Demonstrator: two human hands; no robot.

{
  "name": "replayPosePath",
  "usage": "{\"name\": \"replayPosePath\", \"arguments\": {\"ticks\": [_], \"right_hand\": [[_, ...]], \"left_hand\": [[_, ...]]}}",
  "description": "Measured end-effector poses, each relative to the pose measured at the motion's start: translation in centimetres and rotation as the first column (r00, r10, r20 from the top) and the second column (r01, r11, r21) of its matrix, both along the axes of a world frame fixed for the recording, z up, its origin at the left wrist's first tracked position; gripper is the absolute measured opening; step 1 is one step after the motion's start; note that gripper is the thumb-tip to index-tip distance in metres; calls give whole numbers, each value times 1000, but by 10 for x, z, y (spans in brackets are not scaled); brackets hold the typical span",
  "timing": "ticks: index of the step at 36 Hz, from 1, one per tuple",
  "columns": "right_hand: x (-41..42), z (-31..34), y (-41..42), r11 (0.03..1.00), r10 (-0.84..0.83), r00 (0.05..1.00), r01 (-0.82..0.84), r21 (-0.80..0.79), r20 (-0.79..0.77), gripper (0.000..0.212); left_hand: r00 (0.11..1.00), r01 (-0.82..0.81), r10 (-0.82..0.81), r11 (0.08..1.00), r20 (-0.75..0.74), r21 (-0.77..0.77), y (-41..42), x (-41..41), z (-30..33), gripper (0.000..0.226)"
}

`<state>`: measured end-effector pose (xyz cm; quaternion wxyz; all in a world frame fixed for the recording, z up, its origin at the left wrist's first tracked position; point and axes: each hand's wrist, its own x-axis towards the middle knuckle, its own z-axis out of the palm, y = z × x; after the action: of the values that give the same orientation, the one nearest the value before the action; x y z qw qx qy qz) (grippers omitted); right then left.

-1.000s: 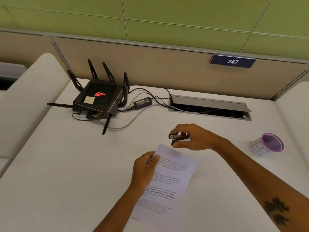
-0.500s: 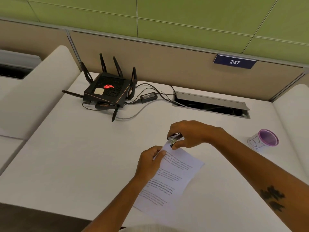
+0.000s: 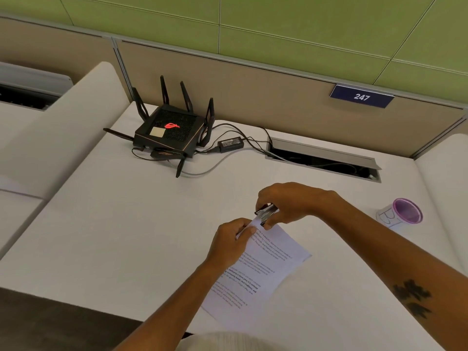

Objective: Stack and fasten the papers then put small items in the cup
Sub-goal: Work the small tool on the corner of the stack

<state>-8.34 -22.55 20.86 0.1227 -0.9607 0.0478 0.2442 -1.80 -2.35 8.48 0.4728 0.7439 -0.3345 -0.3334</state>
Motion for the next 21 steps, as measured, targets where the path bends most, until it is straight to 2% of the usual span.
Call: {"name": "replayPosePath", "arguments": {"ticks": [8, 21], "right_hand": [[3, 4, 6, 999, 41, 999, -41, -29, -16, 42], [7, 12, 13, 994, 78, 996, -81, -69, -40, 35]], "left_hand": [[1000, 11, -11, 1000, 6, 0, 2, 4, -1, 20], [998, 44, -45, 999, 40, 33, 2, 8, 0, 17]]}}
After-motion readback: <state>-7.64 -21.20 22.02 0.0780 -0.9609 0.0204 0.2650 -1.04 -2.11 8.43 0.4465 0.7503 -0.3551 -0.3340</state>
